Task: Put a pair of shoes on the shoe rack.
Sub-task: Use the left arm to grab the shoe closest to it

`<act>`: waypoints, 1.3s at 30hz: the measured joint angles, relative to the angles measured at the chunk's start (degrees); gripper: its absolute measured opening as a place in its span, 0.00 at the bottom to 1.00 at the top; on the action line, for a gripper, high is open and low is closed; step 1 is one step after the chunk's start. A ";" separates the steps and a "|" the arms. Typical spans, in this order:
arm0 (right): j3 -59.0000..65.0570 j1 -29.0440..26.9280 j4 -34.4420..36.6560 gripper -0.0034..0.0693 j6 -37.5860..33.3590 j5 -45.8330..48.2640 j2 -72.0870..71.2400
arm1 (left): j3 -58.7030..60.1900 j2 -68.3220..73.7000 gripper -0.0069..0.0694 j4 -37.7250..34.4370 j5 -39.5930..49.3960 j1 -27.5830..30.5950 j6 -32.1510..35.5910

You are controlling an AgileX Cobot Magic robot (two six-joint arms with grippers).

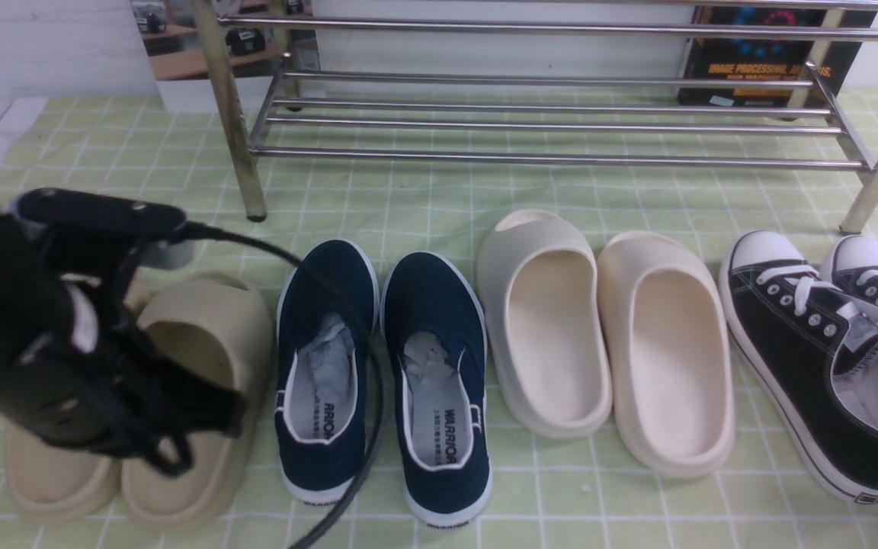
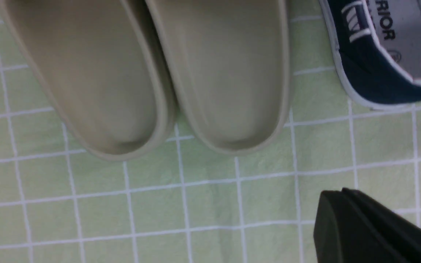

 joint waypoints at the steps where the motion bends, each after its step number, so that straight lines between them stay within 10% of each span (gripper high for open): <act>1: 0.00 0.00 0.00 0.38 0.00 0.00 0.00 | -1.33 2.57 0.07 -0.55 -0.39 0.07 -1.54; 10: 0.00 0.00 0.00 0.38 0.07 0.00 0.00 | -5.27 16.36 0.22 -14.83 -6.70 8.16 1.53; 23: 0.00 0.00 0.00 0.38 0.07 0.00 0.00 | -5.32 22.51 0.61 -17.24 -17.94 9.14 1.91; 39: 0.00 0.00 0.00 0.38 0.07 0.00 0.00 | -5.38 26.62 0.11 -15.43 -19.03 9.14 1.91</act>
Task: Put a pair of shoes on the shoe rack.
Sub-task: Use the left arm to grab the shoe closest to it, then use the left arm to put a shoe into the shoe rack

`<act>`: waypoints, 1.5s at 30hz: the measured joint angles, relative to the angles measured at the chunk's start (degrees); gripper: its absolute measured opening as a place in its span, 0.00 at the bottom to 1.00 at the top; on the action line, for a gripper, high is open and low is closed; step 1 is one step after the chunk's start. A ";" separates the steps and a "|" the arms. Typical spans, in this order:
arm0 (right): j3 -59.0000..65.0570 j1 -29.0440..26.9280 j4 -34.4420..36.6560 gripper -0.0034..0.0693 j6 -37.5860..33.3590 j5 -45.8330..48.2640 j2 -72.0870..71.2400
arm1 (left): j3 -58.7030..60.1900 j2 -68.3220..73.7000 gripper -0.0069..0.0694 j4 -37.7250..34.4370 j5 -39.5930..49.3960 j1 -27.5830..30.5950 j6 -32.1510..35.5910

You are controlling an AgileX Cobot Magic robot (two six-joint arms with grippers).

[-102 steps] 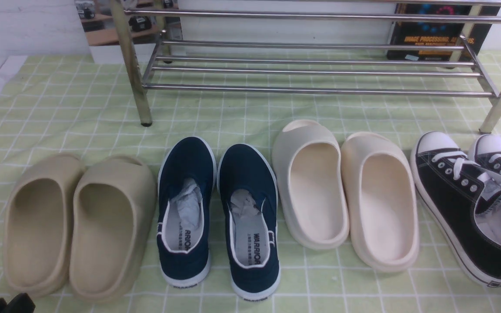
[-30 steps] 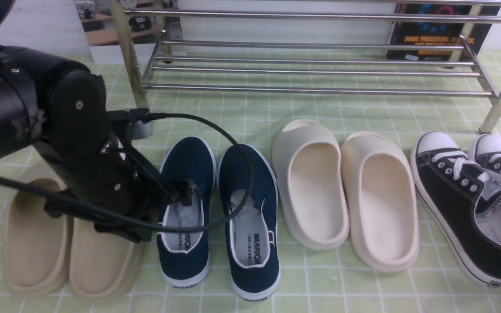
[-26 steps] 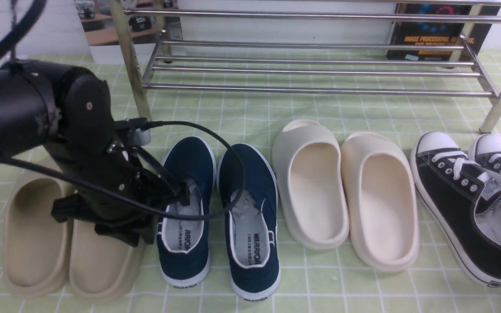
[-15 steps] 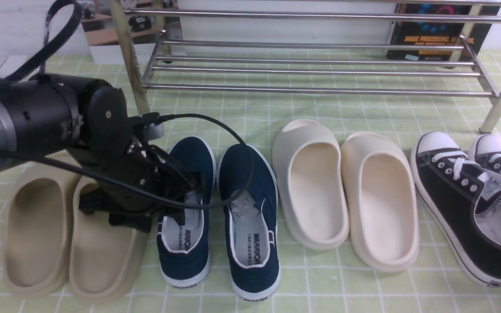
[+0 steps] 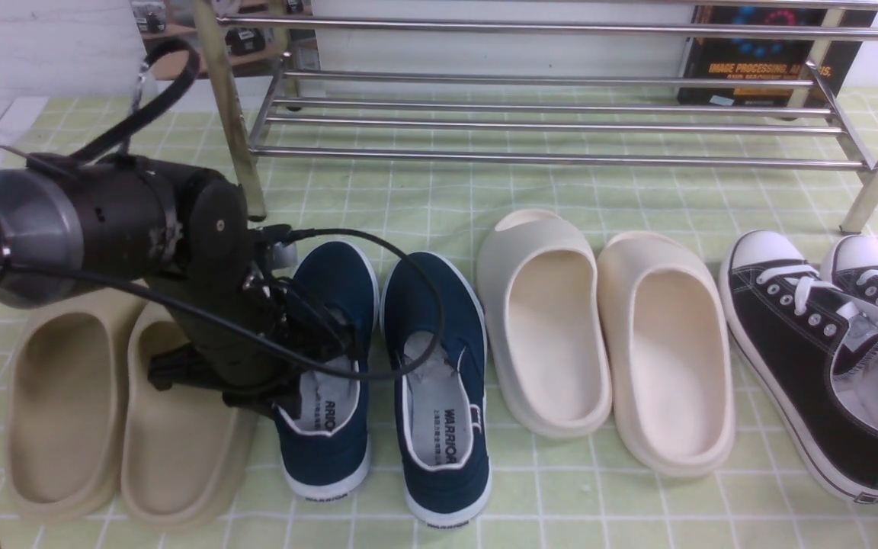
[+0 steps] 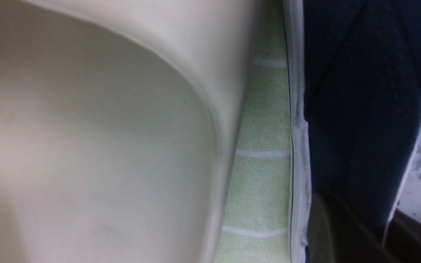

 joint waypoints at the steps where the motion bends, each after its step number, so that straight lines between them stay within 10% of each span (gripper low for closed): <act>1: 0.00 0.00 0.00 0.38 0.00 0.00 0.00 | 0.05 -1.44 0.11 0.00 0.18 0.00 0.00; 14: 0.00 0.00 0.00 0.38 0.01 0.00 0.00 | -13.53 -7.29 0.11 0.24 7.56 5.92 3.37; 45: 0.00 0.00 0.00 0.38 0.01 0.00 0.00 | -59.68 30.97 0.11 -2.13 9.75 9.78 6.37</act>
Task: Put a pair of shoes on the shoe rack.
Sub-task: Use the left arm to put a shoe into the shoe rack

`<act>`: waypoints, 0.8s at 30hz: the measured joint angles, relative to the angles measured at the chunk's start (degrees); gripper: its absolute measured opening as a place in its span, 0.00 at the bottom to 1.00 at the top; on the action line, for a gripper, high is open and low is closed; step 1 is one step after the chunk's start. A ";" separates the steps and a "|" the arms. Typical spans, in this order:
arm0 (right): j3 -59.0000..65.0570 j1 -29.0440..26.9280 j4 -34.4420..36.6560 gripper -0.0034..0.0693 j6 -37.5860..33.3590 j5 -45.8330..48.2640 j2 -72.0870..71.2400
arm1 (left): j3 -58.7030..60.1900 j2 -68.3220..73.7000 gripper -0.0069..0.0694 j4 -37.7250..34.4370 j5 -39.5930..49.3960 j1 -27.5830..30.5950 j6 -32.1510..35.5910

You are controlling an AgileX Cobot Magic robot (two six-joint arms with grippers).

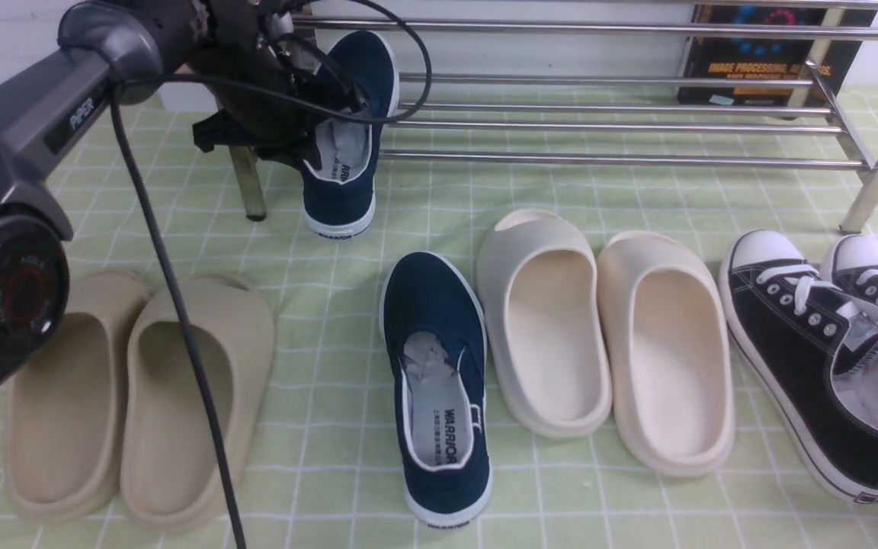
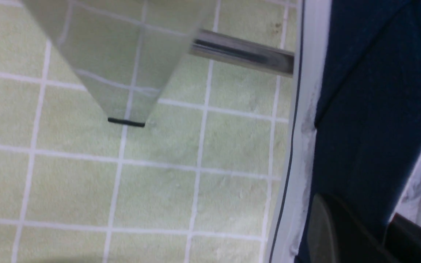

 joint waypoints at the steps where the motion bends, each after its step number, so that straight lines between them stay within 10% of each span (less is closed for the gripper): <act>1: 0.00 0.00 0.00 0.38 0.00 0.00 0.00 | 0.00 0.00 0.11 0.06 -0.14 0.00 0.00; 15: 0.00 0.00 0.00 0.38 0.00 0.00 0.00 | 0.00 0.09 0.15 0.24 -2.40 -0.06 -1.34; 24: 0.00 0.00 0.00 0.38 0.00 0.00 0.00 | -0.26 -1.86 0.46 0.20 -4.79 -0.11 -1.39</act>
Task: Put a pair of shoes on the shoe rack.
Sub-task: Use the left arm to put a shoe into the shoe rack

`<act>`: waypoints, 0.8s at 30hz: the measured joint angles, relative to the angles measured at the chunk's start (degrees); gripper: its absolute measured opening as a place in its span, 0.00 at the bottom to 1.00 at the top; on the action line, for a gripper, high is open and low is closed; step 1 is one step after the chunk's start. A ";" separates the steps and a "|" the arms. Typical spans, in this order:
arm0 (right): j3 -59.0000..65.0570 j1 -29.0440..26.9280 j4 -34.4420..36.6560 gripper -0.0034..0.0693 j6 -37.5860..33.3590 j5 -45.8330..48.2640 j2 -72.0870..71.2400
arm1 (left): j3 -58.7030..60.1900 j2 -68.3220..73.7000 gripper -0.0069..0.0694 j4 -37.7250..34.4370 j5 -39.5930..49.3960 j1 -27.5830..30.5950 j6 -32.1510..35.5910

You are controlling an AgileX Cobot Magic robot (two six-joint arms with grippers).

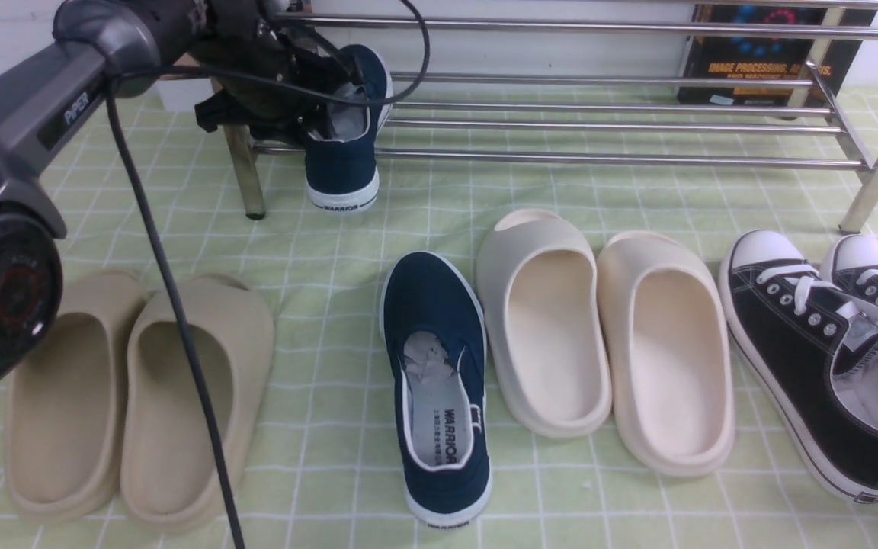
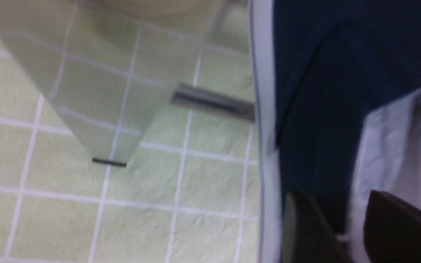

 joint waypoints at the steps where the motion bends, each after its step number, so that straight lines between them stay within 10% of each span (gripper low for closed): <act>1: 0.00 0.00 0.00 0.38 0.00 0.00 0.00 | -0.07 -0.67 0.49 0.37 -0.30 0.00 0.12; 8: 0.00 0.00 0.00 0.38 0.00 0.00 0.00 | -0.42 -4.68 0.50 4.00 3.87 0.10 0.95; 17: 0.00 0.00 0.00 0.38 0.00 0.00 0.00 | 3.49 -10.00 0.09 6.46 20.46 -3.10 7.76; 24: 0.00 0.00 0.00 0.38 0.00 0.00 0.00 | 14.97 -9.17 0.07 6.01 9.79 -8.52 8.41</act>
